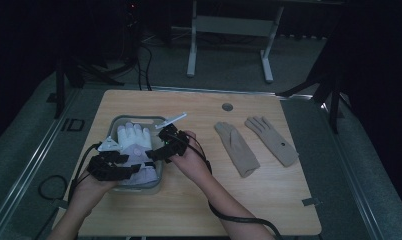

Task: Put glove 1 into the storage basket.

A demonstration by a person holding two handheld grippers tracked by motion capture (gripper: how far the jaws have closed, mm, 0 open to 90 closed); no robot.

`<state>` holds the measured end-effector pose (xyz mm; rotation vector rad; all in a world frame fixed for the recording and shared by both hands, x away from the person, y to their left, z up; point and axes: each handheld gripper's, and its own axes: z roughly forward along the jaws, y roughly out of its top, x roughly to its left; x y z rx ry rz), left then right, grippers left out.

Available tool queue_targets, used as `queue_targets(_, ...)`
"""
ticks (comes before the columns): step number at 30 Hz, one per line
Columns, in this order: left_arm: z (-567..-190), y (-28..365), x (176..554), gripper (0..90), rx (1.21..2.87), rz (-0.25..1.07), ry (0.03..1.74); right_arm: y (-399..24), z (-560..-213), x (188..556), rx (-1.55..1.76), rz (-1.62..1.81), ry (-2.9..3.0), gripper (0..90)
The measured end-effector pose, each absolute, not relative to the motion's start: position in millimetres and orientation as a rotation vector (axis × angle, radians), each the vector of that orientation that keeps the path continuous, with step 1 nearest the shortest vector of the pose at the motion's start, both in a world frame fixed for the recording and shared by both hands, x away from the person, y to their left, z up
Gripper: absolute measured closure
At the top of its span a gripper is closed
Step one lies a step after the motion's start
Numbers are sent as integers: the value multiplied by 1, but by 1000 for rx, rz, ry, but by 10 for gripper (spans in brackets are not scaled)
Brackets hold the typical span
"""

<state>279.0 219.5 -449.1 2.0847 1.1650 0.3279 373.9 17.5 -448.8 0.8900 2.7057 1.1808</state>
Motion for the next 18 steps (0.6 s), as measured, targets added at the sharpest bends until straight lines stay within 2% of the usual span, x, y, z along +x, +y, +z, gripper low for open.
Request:
queue_targets(5,-443,201,277,421,2041,322,1105,-7,-442,373,902,1182,2673,177)
queue_targets(18,-441,151,276,430,2049,314,999,-60,-439,372,958,1169,2610,178)
